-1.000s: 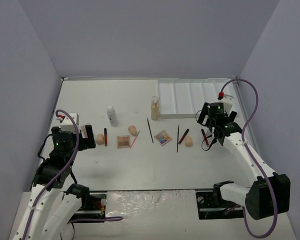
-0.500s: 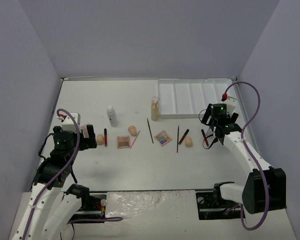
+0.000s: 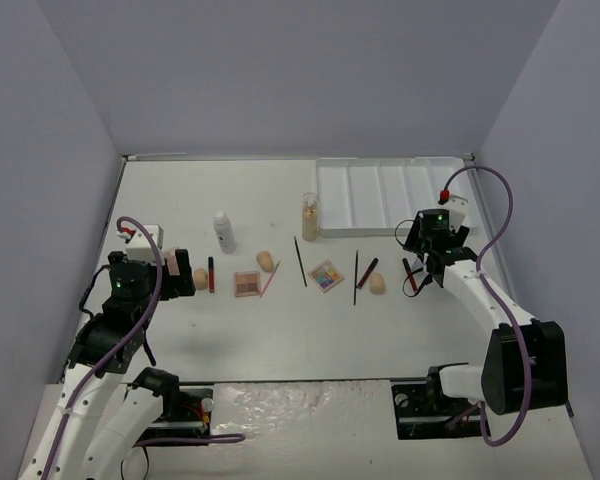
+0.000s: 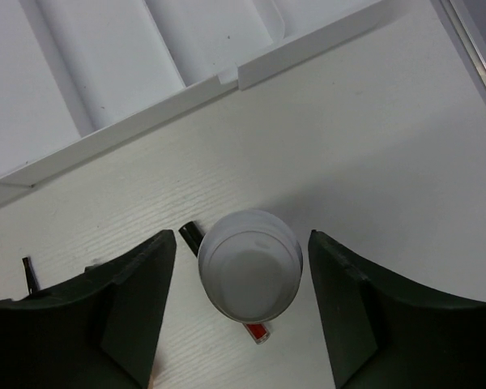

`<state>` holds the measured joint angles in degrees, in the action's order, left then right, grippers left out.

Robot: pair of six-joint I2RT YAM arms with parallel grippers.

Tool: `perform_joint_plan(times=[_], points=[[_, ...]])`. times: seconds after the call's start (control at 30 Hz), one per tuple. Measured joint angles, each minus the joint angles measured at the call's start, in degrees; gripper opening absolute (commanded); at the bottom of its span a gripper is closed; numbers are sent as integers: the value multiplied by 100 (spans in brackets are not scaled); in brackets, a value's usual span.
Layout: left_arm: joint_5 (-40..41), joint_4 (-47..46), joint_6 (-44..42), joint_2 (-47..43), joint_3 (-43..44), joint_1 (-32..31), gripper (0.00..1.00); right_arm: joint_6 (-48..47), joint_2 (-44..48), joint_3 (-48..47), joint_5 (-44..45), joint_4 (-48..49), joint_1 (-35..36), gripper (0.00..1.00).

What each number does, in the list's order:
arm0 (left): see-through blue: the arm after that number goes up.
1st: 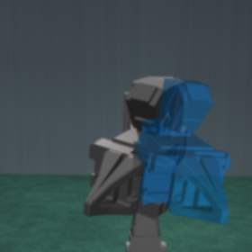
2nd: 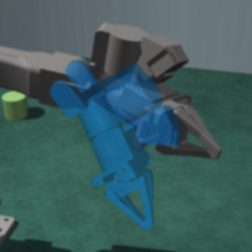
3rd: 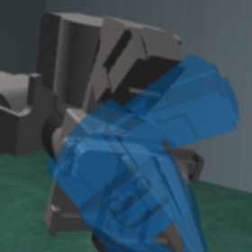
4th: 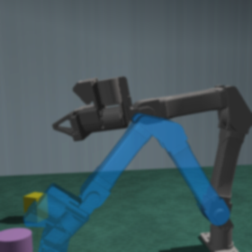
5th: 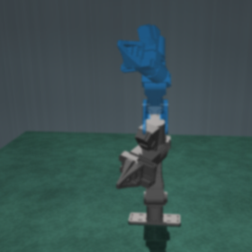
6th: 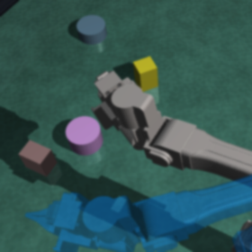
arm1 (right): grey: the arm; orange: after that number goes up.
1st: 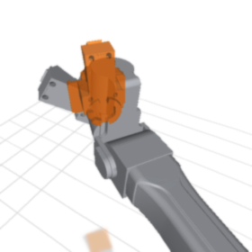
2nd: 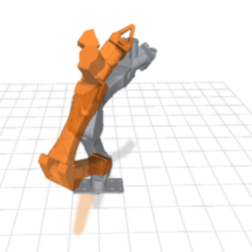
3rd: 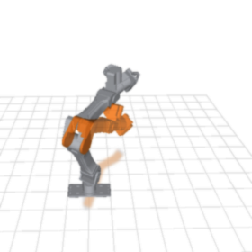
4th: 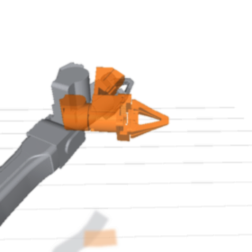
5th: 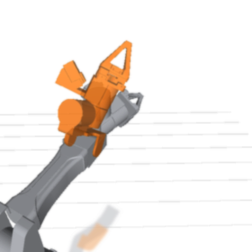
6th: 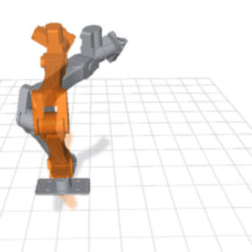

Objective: Organize the makeup

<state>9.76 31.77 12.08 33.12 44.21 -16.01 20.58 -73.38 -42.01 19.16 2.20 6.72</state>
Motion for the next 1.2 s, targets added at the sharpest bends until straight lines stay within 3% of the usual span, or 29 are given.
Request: perform_joint_plan(times=[0.27, 0.4, 0.57, 0.8, 0.97, 1.2], points=[[21, 0, -4, 4, 0, -52, 97, -127, -2, 128, 33, 51, 0, 15], [22, 0, -4, 4, 0, -74, 97, -260, 12, 128, 35, 44, 0, 1], [22, 0, -4, -4, 0, -96, 97, -575, 89, -173, 39, -236, 0, 0], [23, -12, -4, -39, 0, -211, 97, -1280, -60, -1743, -52, -381, -109, 0], [85, -25, -7, -50, -2, -343, 97, -1803, -1057, -3392, -489, -161, -509, 0], [103, -37, -51, 138, -2, -380, 97, -2169, -2503, -4654, -1130, -263, -1109, 0]])
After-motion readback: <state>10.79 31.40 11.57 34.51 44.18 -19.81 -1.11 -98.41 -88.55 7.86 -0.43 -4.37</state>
